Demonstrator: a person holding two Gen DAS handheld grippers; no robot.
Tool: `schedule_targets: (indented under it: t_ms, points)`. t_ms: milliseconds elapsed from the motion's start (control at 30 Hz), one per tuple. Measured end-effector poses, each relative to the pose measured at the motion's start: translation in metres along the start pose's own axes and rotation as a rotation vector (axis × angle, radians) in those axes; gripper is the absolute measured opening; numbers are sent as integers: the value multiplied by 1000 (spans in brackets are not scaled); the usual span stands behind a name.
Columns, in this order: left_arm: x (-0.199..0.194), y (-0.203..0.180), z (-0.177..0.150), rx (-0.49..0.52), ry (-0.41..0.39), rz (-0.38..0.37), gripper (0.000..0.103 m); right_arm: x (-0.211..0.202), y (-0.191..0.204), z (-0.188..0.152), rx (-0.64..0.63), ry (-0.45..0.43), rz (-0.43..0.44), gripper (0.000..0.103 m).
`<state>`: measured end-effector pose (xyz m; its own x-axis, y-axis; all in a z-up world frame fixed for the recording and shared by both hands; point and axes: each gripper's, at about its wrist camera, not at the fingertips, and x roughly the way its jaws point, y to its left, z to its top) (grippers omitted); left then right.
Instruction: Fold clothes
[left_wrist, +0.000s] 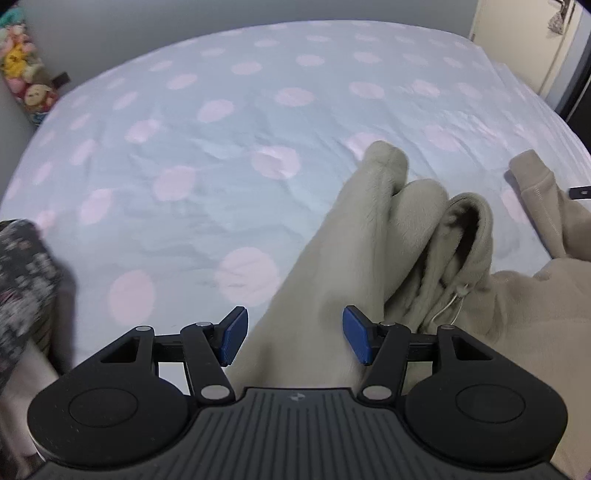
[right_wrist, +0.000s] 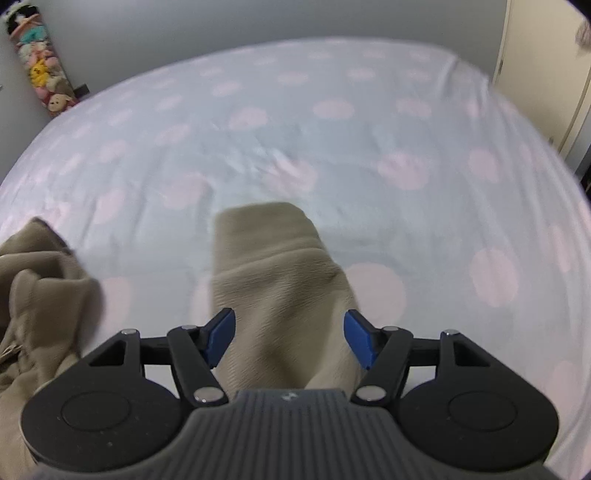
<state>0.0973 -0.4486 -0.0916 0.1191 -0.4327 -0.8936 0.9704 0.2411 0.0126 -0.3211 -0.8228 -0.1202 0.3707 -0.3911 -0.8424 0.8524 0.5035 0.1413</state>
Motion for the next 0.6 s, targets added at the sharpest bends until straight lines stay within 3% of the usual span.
schedule_targets:
  t_ms: [233, 367, 433, 500, 600]
  points:
    - [14, -8, 17, 23, 11, -42, 55, 48, -19, 10, 43, 84, 15, 68]
    - [0, -15, 17, 22, -11, -139, 56, 55, -21, 2, 59, 93, 28, 67]
    - [-6, -21, 17, 36, -18, -147, 63, 54, -21, -4, 61, 94, 25, 67]
    - [-5, -27, 18, 60, -12, -112, 63, 53, -21, -8, 71, 86, 28, 67]
    - [7, -33, 18, 82, 26, -23, 61, 48, -21, -11, 92, 73, 34, 49]
